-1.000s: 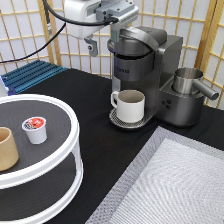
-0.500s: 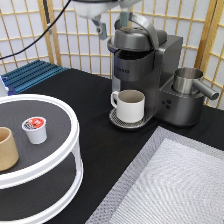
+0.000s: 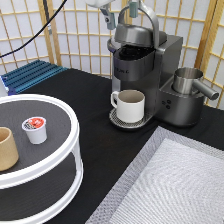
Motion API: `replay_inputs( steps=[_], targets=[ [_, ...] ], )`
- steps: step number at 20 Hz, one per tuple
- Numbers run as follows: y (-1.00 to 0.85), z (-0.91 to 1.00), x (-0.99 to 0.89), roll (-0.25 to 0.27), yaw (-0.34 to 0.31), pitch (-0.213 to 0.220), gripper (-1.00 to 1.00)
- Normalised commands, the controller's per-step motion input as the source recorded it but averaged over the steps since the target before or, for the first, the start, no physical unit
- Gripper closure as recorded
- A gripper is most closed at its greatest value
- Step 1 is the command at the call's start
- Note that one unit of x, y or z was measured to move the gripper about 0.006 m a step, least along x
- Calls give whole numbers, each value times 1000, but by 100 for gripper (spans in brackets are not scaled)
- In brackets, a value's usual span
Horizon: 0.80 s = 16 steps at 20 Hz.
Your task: Make coffee
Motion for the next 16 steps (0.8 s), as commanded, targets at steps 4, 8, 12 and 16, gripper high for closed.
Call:
replay_inputs(
  steps=[4, 8, 12, 16],
  targets=[
    [599, 719, 332, -276, -6, 106, -100],
    [624, 322, 389, -267, 14, 115, -100],
    [572, 82, 376, -232, 44, 119, -100],
    [594, 391, 494, -133, 84, 209, -100]
  ],
)
